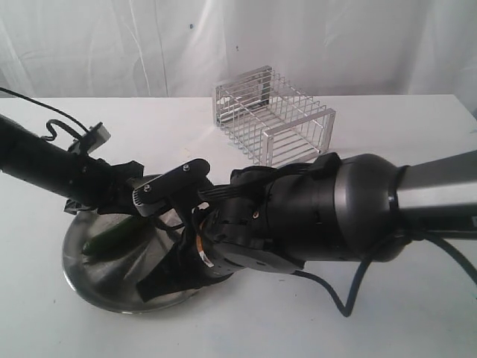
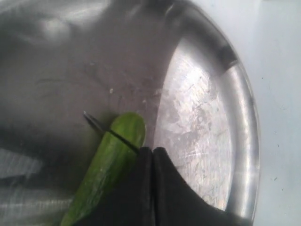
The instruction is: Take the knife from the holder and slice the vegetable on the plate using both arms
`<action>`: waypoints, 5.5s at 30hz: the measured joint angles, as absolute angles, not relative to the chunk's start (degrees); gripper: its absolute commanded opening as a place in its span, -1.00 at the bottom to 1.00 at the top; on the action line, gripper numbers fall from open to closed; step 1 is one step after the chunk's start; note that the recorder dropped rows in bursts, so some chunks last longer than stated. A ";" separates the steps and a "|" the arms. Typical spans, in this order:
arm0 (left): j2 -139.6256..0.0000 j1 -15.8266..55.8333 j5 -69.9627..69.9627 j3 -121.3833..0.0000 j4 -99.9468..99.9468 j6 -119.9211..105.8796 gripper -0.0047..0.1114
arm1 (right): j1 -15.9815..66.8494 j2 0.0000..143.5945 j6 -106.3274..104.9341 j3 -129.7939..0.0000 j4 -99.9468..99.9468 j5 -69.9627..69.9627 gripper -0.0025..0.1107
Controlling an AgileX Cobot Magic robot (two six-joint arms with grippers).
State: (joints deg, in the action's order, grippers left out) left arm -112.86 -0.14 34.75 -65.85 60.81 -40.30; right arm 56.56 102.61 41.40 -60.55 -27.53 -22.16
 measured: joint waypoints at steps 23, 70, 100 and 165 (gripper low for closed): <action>-105.88 -0.14 28.32 -66.33 47.07 -33.41 -0.92 | 56.56 105.58 41.40 -60.55 -27.53 -23.43 -0.96; -115.66 0.60 27.42 -70.47 57.57 -38.37 -0.92 | 56.56 111.02 32.33 -70.69 -23.05 -32.55 -0.96; -110.76 0.60 31.34 -71.21 46.51 -36.33 -0.92 | 56.56 111.06 29.41 -70.69 -19.16 -39.26 -0.96; -107.22 0.70 35.43 -61.20 42.47 -34.68 -0.92 | 53.65 116.45 10.87 -83.63 -6.53 -59.00 -0.96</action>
